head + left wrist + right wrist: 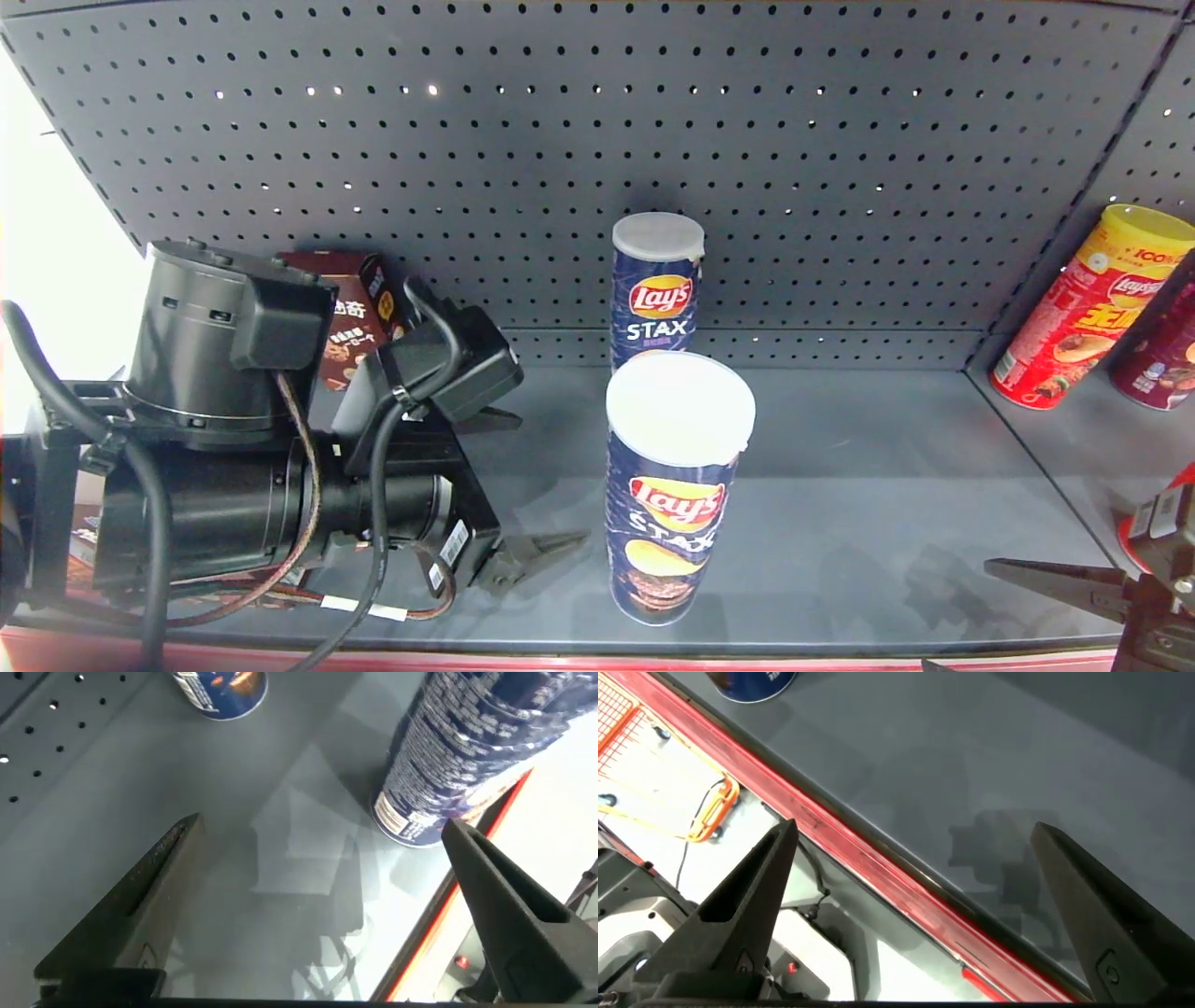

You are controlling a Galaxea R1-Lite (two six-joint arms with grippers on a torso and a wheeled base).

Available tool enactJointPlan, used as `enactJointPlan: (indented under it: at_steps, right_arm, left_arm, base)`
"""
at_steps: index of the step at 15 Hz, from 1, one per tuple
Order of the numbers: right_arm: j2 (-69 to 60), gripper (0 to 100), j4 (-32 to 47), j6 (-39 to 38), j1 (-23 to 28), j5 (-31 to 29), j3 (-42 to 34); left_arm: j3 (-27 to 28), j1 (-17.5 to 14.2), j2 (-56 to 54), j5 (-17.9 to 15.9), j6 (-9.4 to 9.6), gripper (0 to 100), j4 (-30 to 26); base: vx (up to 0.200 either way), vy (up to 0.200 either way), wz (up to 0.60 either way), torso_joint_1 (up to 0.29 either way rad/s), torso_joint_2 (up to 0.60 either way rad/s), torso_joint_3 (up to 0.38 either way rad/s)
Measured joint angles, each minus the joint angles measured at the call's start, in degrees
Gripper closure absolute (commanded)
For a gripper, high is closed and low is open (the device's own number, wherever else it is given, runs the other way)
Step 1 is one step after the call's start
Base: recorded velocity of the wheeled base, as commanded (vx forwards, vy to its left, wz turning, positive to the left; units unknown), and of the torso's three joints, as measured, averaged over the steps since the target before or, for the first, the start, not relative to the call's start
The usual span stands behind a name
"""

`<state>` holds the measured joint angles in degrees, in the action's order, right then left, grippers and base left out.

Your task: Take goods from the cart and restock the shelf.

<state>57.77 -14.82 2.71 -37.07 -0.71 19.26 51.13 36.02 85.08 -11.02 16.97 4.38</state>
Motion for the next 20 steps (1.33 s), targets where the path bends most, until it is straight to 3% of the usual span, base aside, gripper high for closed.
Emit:
enactJointPlan:
  at_steps: [20]
  right_arm:
    - [0.02, 0, 0.0, -0.71, 0.0, 0.02, 0.06]
  left_arm:
    - [2.86, 1.27, 3.62, -0.06, 0.71, 0, 0.51]
  base:
    - [0.0, 0.0, 0.0, 0.0, 0.0, 0.0]
